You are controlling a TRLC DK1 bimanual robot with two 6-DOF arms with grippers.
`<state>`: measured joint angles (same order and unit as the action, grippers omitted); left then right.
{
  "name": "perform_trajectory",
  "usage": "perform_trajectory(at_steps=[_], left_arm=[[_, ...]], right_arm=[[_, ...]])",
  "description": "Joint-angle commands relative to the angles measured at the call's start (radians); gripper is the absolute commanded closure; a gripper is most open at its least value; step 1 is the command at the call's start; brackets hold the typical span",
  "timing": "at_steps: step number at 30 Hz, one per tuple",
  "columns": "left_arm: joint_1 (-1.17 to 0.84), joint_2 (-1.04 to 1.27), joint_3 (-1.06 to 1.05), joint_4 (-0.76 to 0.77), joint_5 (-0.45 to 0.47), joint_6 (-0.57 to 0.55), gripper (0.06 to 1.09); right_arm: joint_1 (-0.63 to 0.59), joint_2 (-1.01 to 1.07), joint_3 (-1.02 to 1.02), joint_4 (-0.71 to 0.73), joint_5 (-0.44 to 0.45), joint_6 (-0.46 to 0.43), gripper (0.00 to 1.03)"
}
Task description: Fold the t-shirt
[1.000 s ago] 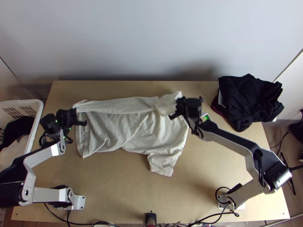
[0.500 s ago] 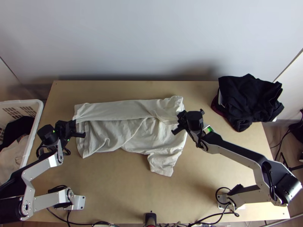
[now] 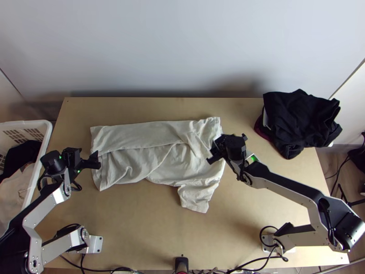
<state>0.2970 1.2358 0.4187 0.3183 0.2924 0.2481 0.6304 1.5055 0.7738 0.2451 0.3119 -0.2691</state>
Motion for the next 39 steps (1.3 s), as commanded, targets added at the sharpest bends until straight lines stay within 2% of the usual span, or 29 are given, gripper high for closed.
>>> perform_trajectory(at_steps=[1, 5, 11, 14, 18, 22, 25, 31, 39], left_arm=[[0.019, -0.070, 0.012, -0.087, 0.007, -0.024, 0.11], [0.044, -0.148, 0.006, -0.209, 0.036, -0.007, 0.11], [0.045, -0.315, -0.038, -0.383, 0.051, 0.020, 0.11], [0.045, -0.380, -0.061, -0.436, 0.056, 0.023, 0.11], [0.045, -0.427, -0.074, -0.490, 0.059, 0.023, 0.11], [0.044, -0.453, -0.080, -0.515, 0.059, 0.023, 0.11], [0.042, -0.455, -0.086, -0.515, 0.059, 0.022, 0.11], [0.031, -0.453, -0.089, -0.510, 0.059, 0.013, 0.11], [0.011, -0.447, -0.101, -0.492, 0.059, -0.004, 0.11]], right_arm=[[0.006, -0.059, 0.016, -0.072, 0.007, 0.033, 0.12], [0.014, -0.137, 0.015, -0.187, 0.007, 0.073, 0.12], [0.026, -0.237, -0.007, -0.400, -0.010, 0.202, 0.12], [0.043, -0.284, -0.028, -0.520, -0.082, 0.283, 0.12], [0.094, -0.335, -0.080, -0.621, -0.129, 0.303, 0.12], [0.121, -0.363, -0.074, -0.744, -0.241, 0.335, 0.12], [0.143, -0.372, -0.074, -0.782, -0.292, 0.353, 0.12], [0.181, -0.372, -0.059, -0.860, -0.464, 0.439, 0.12], [0.269, -0.353, -0.093, -0.892, -0.550, 0.456, 0.12]])
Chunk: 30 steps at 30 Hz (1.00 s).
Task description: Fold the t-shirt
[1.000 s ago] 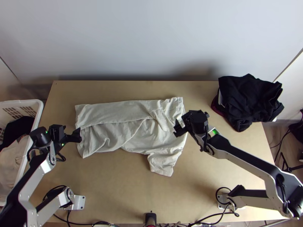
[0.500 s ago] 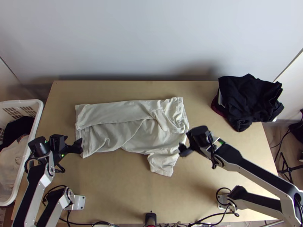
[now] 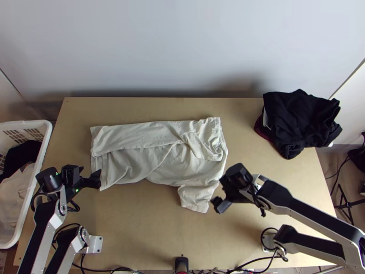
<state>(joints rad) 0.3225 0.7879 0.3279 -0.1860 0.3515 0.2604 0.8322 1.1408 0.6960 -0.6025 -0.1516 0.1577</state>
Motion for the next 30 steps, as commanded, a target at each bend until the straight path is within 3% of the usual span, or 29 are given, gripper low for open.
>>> perform_trajectory(at_steps=[1, 8, 16, 27, 30], left_arm=[[-0.014, 0.002, -0.013, 0.020, 0.000, -0.024, 0.11], [-0.020, 0.011, -0.032, 0.069, -0.002, -0.058, 0.11], [-0.028, 0.022, -0.032, 0.103, 0.000, -0.062, 0.11], [-0.086, 0.054, -0.036, 0.111, -0.003, -0.105, 0.11], [-0.132, 0.086, -0.046, 0.114, -0.055, -0.095, 0.11]], right_arm=[[0.073, 0.017, -0.015, -0.048, -0.098, 0.037, 0.12], [0.100, 0.085, -0.018, 0.032, -0.128, 0.097, 0.13], [0.110, 0.174, -0.006, 0.142, -0.126, 0.102, 0.13], [0.128, 0.198, 0.003, 0.167, -0.126, 0.105, 0.19], [0.131, 0.201, 0.008, 0.165, -0.126, 0.103, 0.19]])
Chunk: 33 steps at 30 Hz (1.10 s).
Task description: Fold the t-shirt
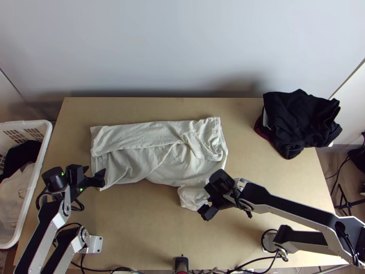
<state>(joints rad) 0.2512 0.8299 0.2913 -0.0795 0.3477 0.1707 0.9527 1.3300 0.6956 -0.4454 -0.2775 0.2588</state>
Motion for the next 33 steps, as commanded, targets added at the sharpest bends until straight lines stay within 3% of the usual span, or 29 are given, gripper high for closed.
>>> perform_trajectory(at_steps=[1, 5, 18, 33], left_arm=[[-0.079, 0.071, -0.003, 0.001, -0.085, -0.004, 0.11], [-0.082, 0.140, 0.034, -0.086, -0.111, 0.015, 0.11], [-0.107, 0.046, 0.039, -0.338, -0.111, 0.072, 0.11], [-0.041, -0.015, 0.083, -0.393, -0.138, 0.139, 0.11]], right_arm=[[0.012, 0.012, 0.013, 0.004, 0.000, 0.000, 0.19], [0.014, 0.015, 0.025, -0.003, 0.001, -0.004, 0.19], [0.024, 0.035, 0.028, 0.001, 0.006, -0.016, 0.19], [0.027, 0.035, 0.025, 0.001, 0.006, -0.012, 0.19]])
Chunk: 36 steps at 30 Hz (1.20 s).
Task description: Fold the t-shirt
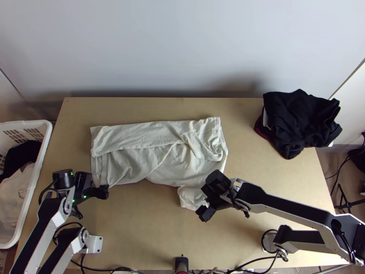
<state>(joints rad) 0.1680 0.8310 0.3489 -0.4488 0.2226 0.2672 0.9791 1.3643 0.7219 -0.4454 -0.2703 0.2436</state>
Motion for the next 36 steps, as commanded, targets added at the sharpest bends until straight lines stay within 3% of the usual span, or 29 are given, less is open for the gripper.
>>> perform_trajectory(at_steps=[1, 13, 25, 36], left_arm=[[0.053, -0.017, 0.032, -0.027, -0.012, 0.052, 0.11], [0.100, 0.060, 0.002, -0.031, -0.026, 0.112, 0.11], [-0.039, 0.140, 0.030, -0.016, 0.011, -0.045, 0.11], [-0.065, 0.111, 0.055, -0.050, 0.015, -0.115, 0.13]], right_arm=[[0.001, 0.001, -0.001, 0.001, -0.001, 0.003, 0.19], [0.009, 0.025, 0.011, 0.004, -0.001, -0.010, 0.19], [0.013, 0.030, 0.014, -0.001, -0.001, -0.006, 0.19], [0.015, 0.030, 0.014, 0.001, 0.022, -0.009, 0.22]])
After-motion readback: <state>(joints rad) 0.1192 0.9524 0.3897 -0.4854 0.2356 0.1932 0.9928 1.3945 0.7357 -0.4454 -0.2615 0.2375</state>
